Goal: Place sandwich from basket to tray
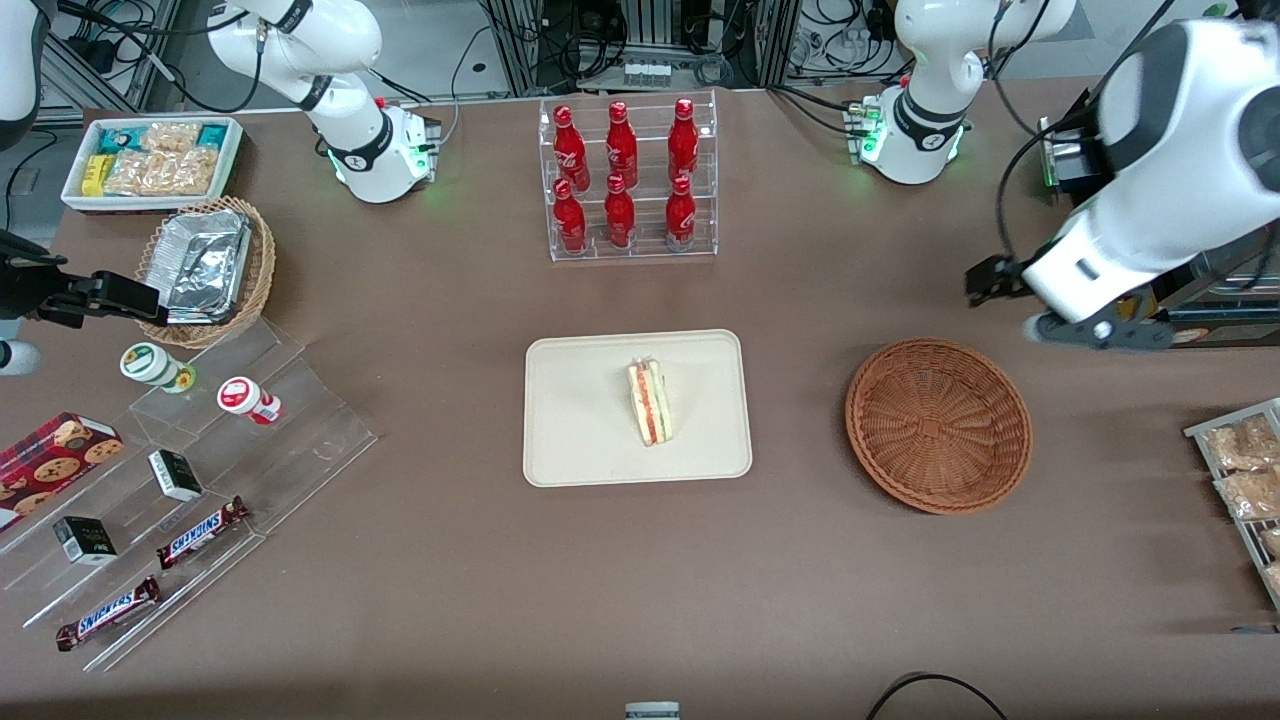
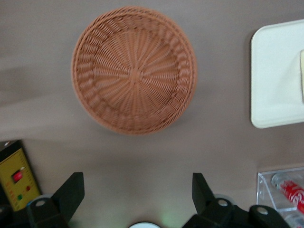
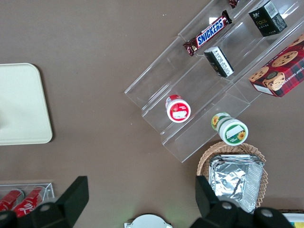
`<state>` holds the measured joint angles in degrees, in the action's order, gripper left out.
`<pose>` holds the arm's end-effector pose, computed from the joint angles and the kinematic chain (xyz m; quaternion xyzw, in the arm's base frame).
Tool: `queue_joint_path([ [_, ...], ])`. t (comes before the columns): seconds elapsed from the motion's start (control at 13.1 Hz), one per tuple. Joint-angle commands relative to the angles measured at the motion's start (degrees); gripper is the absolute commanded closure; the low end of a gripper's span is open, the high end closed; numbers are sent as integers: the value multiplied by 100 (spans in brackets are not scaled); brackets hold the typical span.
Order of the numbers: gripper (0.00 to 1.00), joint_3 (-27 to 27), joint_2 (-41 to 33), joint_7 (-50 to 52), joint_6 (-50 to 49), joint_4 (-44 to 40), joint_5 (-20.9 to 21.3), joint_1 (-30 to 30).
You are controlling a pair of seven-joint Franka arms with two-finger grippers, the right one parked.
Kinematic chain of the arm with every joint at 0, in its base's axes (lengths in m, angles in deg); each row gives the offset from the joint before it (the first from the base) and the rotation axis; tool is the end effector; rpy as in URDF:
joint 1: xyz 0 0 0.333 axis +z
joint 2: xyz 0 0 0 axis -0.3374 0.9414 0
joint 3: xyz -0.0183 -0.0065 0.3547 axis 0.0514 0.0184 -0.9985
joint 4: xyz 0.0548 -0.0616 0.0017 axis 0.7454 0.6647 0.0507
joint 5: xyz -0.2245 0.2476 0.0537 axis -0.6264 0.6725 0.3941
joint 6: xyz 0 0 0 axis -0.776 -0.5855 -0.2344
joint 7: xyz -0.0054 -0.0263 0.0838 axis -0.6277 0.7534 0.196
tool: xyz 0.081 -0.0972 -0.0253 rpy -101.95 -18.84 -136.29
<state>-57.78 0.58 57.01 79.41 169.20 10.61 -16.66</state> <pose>0.4664 -0.0628 0.5675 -0.9948 0.0605 0.0822 0.0005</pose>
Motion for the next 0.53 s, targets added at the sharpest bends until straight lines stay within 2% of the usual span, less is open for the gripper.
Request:
queue_joint_path([
  [0.0, 0, -215, -350, -148, -292, 168, -49, -86],
  [0.46, 0, -444, -527, -174, -723, -245, 83, -121],
])
